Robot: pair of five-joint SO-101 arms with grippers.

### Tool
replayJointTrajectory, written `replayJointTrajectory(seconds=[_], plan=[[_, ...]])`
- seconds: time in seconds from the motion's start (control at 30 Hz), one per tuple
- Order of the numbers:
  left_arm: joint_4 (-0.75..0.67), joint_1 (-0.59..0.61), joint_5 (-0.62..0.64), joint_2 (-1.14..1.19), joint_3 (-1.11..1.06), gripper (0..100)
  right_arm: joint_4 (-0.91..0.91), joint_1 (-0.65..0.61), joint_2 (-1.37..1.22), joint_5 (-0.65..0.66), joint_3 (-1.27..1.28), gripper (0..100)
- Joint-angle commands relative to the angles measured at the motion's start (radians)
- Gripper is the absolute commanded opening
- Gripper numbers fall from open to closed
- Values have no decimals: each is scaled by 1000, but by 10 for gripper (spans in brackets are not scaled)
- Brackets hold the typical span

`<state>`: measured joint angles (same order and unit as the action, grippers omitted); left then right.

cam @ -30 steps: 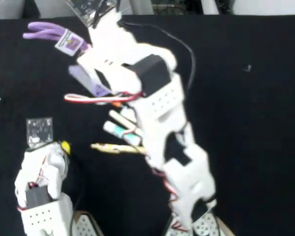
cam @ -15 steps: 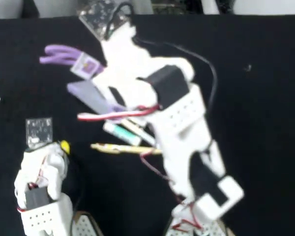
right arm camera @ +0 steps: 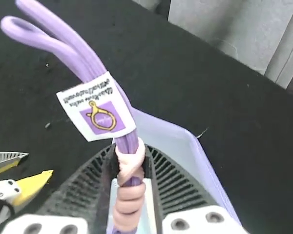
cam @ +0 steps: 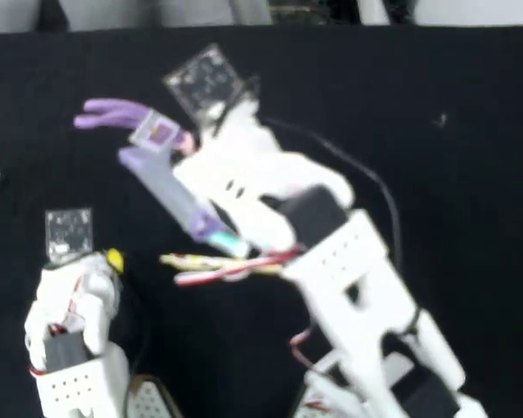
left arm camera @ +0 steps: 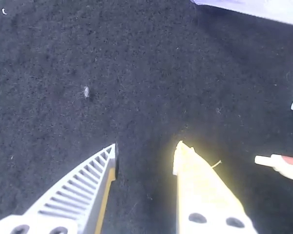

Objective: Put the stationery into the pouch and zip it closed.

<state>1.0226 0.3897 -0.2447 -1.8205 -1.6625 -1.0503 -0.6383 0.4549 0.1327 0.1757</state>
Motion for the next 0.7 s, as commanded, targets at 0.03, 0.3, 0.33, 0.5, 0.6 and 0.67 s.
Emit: replayJointTrajectory(seconds=[0.03, 0.3, 0.33, 0.5, 0.6, 0.67], plan=[[26, -64, -5, -6, 31, 204, 104, -15, -4, 6, 42, 11], [114, -143, -2, -6, 91, 204, 446, -12, -31, 95, 282, 11], [115, -151, -2, -6, 94, 204, 471, -12, -31, 106, 302, 11], [115, -234, -2, -6, 99, 204, 595, -11, -31, 106, 381, 11], [110, -297, 0, -6, 108, 204, 666, -11, -31, 107, 421, 11], [117, -326, 15, -6, 137, 204, 706, -9, -31, 110, 440, 11]])
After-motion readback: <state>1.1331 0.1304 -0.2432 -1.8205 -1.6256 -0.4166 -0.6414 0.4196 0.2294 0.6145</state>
